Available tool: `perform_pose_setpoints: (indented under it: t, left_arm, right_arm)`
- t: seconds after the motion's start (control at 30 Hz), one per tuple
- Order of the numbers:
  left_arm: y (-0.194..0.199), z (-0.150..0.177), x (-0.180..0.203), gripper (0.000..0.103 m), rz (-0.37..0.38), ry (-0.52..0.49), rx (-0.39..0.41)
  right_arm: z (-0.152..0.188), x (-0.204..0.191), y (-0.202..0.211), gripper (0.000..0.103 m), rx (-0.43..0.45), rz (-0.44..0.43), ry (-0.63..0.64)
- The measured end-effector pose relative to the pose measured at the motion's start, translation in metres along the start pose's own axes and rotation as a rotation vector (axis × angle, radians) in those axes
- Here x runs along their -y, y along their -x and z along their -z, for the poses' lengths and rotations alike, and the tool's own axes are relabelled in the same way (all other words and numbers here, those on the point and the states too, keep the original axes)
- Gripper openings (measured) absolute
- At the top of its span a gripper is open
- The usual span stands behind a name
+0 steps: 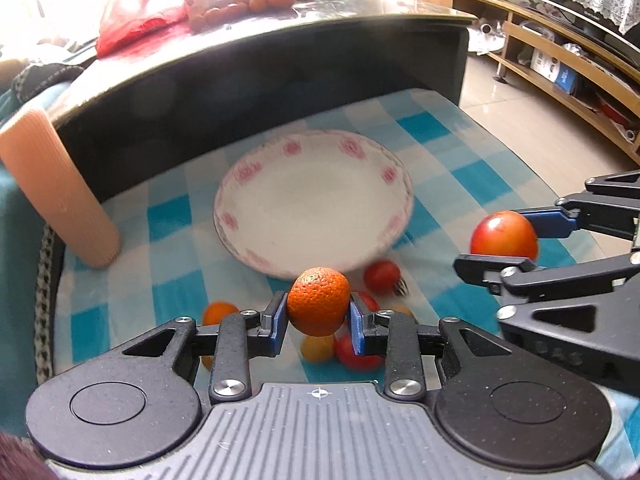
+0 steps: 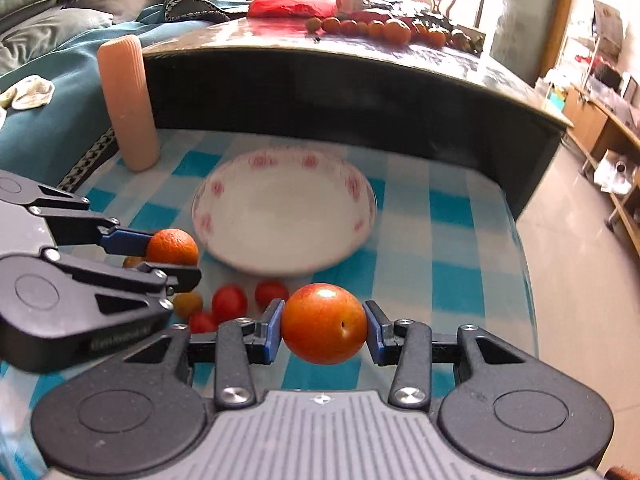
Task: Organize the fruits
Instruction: 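Lift and carry tomato in right gripper while left gripper carries orange over plate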
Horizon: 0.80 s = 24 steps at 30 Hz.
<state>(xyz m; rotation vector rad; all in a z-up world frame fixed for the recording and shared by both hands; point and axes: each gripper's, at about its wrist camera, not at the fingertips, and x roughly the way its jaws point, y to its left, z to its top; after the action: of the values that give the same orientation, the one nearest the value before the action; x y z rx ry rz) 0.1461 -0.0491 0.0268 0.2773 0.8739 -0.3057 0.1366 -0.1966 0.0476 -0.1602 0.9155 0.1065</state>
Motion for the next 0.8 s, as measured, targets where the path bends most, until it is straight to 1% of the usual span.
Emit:
perform_pose_setpoints:
  t: [0.27,0.47,0.8]
  left_arm:
    - [-0.016,-0.024,-0.011,0.039,-0.044,0.001,0.017]
    - [-0.030,-0.033,-0.010,0.039,-0.074,-0.031,0.011]
    - [-0.047,-0.038,-0.017,0.040,-0.092,-0.034,-0.001]
  right_arm:
    - [-0.026,0.000,-0.028,0.057,0.029,0.024,0.028]
    - [-0.041,0.001,-0.043,0.057,0.051,0.046,0.038]
    - [-0.050,0.000,-0.063,0.057,0.055,0.044,0.049]
